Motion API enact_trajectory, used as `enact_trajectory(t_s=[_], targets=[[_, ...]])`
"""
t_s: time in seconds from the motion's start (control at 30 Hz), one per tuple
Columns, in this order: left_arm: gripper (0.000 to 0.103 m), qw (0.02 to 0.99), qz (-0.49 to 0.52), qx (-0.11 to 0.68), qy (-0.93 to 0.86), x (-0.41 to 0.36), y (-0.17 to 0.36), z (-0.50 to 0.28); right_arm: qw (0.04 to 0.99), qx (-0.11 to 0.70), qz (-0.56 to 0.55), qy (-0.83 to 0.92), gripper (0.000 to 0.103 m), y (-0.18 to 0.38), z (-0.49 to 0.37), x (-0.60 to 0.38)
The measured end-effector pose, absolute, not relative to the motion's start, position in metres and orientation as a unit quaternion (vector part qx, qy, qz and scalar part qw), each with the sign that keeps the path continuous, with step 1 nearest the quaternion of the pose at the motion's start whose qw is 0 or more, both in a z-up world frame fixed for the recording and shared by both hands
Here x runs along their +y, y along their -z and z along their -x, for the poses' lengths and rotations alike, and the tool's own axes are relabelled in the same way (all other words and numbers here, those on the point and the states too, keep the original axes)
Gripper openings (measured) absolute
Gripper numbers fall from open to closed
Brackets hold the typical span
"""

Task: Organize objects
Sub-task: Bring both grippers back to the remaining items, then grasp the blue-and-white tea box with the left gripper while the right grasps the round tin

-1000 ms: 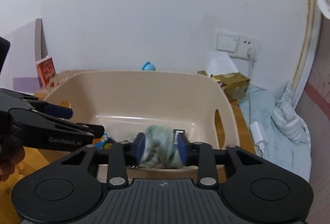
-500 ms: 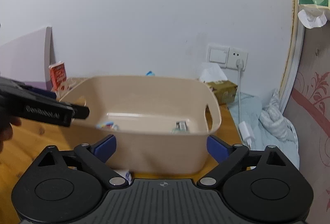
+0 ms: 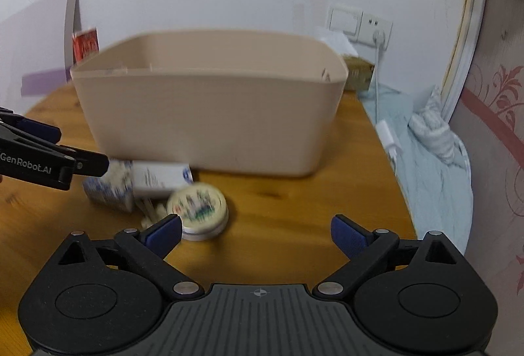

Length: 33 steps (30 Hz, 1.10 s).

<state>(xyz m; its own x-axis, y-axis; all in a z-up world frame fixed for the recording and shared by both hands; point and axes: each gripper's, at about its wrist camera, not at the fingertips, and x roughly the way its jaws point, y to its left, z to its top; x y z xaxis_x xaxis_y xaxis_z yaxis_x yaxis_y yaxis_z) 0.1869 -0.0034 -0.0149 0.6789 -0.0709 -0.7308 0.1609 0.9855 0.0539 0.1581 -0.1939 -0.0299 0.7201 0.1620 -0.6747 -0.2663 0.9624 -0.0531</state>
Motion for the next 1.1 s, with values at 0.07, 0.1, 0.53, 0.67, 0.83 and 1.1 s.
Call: enact_trajectory(t_s=[0.07, 0.1, 0.53, 0.67, 0.83, 1.1], targets=[[0.089, 0.910, -0.057, 0.405, 0.068, -0.003, 0.023, -0.188, 0.921, 0.364, 0.078, -0.118, 0.099, 0.036, -0.160, -0.192], [0.089, 0.907, -0.057, 0.410, 0.070, -0.004, 0.027, -0.189, 0.919, 0.367, 0.080, -0.119, 0.099, 0.039, -0.161, -0.192], [0.089, 0.898, -0.032, 0.435, 0.064, -0.007, 0.052, -0.208, 0.911, 0.369, 0.106, -0.148, 0.099, 0.061, -0.178, -0.170], [0.092, 0.901, -0.025, 0.427, 0.071, -0.005, 0.053, -0.211, 0.912, 0.364, 0.101, -0.159, 0.099, 0.062, -0.183, -0.168], [0.093, 0.910, -0.037, 0.407, 0.069, -0.004, 0.057, -0.212, 0.915, 0.356, 0.092, -0.166, 0.097, 0.064, -0.188, -0.164], [0.047, 0.916, -0.034, 0.393, 0.069, 0.007, 0.052, -0.210, 0.916, 0.350, 0.069, -0.181, 0.051, 0.061, -0.189, -0.161]])
